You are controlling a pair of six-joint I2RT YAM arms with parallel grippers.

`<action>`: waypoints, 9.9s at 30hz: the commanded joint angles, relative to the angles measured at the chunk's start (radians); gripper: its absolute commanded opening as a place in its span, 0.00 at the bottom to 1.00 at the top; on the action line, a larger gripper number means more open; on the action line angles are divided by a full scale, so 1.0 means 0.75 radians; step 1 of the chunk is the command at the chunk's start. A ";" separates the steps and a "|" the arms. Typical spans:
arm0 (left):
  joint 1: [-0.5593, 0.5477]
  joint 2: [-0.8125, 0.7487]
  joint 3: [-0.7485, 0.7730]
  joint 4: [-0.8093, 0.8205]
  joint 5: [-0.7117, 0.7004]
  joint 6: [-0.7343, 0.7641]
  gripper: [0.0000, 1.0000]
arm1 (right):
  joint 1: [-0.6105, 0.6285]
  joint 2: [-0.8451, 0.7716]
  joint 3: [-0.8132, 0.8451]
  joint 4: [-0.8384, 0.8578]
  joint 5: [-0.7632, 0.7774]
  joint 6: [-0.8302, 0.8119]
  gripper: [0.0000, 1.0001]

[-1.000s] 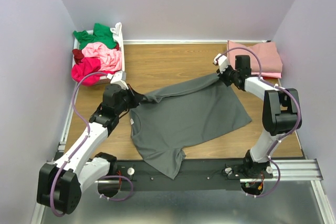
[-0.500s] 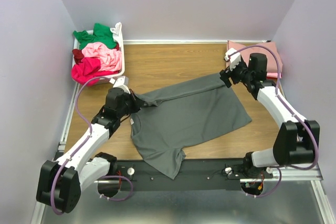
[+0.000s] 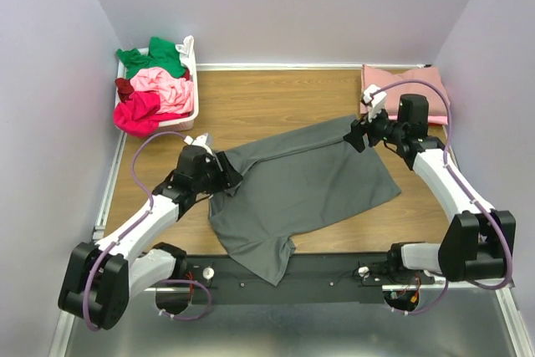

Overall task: Fold and stack the t-shirts
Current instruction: Fold the tshirt

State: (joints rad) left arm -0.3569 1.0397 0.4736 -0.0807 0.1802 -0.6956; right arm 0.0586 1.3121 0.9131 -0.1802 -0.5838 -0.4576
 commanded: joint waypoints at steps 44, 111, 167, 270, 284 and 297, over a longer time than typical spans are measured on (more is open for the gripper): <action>0.582 0.528 0.054 0.249 0.093 0.077 0.39 | -0.064 -0.156 -0.105 -0.058 -0.183 0.115 0.84; 0.592 0.608 0.351 0.054 -0.062 0.185 0.00 | -0.072 -0.093 -0.095 -0.107 -0.179 0.074 0.84; 0.742 -0.227 0.209 0.071 0.437 0.498 0.61 | 0.928 1.208 0.732 0.510 -0.113 1.563 0.52; -0.142 0.859 0.722 -0.461 -0.752 0.459 0.19 | 0.366 0.521 0.368 0.312 -0.340 0.796 0.47; -0.101 0.911 0.825 -0.496 -0.790 0.504 0.25 | 0.349 0.515 0.341 0.349 -0.385 0.827 0.47; -0.015 0.908 0.868 -0.510 -0.856 0.531 0.31 | 0.341 0.527 0.331 0.363 -0.424 0.841 0.47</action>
State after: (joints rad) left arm -0.3851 1.7142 1.1103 -0.4572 -0.4149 -0.3111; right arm 0.3233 1.7260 1.1759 0.0597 -0.8631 0.1646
